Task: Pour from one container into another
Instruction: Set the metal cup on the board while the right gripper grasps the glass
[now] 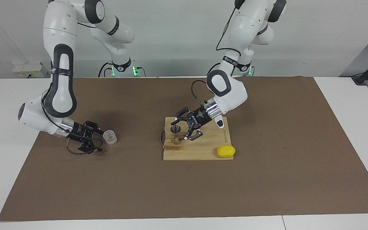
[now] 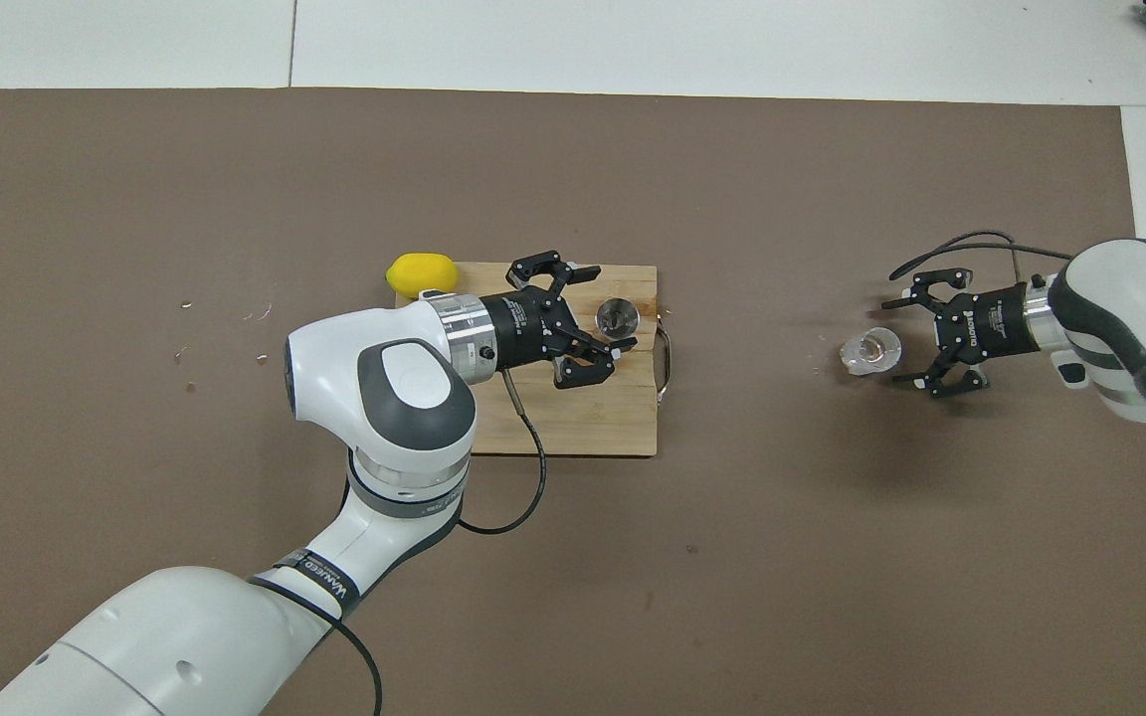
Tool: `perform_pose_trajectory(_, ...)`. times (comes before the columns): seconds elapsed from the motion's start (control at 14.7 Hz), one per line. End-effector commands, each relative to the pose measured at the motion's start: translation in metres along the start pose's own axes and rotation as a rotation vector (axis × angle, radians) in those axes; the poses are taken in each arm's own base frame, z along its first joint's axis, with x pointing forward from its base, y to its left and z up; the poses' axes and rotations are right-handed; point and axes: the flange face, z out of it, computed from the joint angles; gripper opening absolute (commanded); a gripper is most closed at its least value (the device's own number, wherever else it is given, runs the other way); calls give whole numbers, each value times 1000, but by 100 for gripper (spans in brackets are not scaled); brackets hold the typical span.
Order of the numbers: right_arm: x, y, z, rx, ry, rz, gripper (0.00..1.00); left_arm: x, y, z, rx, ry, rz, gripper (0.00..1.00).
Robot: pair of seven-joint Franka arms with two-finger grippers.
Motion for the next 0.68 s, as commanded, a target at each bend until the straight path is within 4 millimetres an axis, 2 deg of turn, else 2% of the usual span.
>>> perform_pose_trajectory(0.0, 0, 11, 8, 12, -17, -21, 100, -4, 3, 1, -22, -7, -11, 100)
perform_pose_trajectory(0.14, -2, 14, 11, -1, -28, -24, 100, -6, 4, -1, -23, -11, -9, 100)
perform_pose_trajectory(0.27, -4, 17, 15, -11, -42, -23, 100, -21, -1, -8, -24, -23, 17, 100)
perform_pose_trajectory(0.34, -6, 17, 15, -16, -47, -25, 100, -35, -5, -18, -26, -29, 50, 100)
perform_pose_trajectory(0.48, -7, 18, 16, -21, -52, -26, 100, -45, -11, -36, -28, -34, 69, 100)
perform_pose_trajectory(0.61, -9, 18, 16, -27, -58, -29, 100, -54, 2, -57, -28, -47, 82, 100)
